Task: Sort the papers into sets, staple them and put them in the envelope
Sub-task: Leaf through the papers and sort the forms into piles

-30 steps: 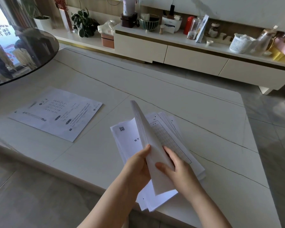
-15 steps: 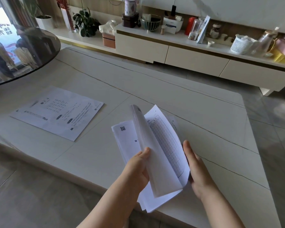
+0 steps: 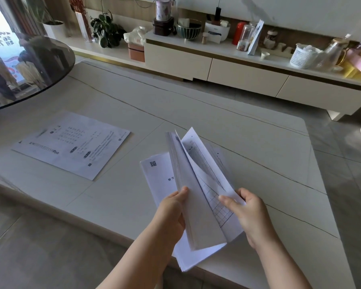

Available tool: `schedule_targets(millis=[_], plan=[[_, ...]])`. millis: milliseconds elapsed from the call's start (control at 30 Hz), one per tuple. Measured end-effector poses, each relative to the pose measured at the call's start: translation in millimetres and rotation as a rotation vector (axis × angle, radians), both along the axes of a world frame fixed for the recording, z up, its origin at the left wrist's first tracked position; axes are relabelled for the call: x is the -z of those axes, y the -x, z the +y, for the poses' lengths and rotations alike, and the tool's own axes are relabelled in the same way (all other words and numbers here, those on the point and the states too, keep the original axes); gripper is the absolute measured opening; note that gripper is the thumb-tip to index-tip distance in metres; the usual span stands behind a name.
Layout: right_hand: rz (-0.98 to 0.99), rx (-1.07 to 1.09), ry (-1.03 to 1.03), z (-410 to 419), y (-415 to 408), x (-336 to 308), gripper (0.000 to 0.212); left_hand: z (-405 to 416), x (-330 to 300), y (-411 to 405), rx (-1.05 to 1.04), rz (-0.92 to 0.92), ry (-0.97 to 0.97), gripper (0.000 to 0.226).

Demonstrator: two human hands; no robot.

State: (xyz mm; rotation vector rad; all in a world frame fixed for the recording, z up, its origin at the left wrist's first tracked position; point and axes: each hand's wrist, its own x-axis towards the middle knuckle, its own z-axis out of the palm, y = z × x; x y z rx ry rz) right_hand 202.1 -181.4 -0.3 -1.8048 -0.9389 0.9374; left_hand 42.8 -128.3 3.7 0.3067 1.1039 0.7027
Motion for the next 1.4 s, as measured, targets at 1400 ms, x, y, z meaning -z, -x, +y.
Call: schedule_targets(millis=[1400], plan=[[-0.092, 0.067, 0.158, -4.1, -9.9, -6.7, 0.044, 5.5, 12.3, 2.5, -0.043, 0.034, 0.039, 0.019]])
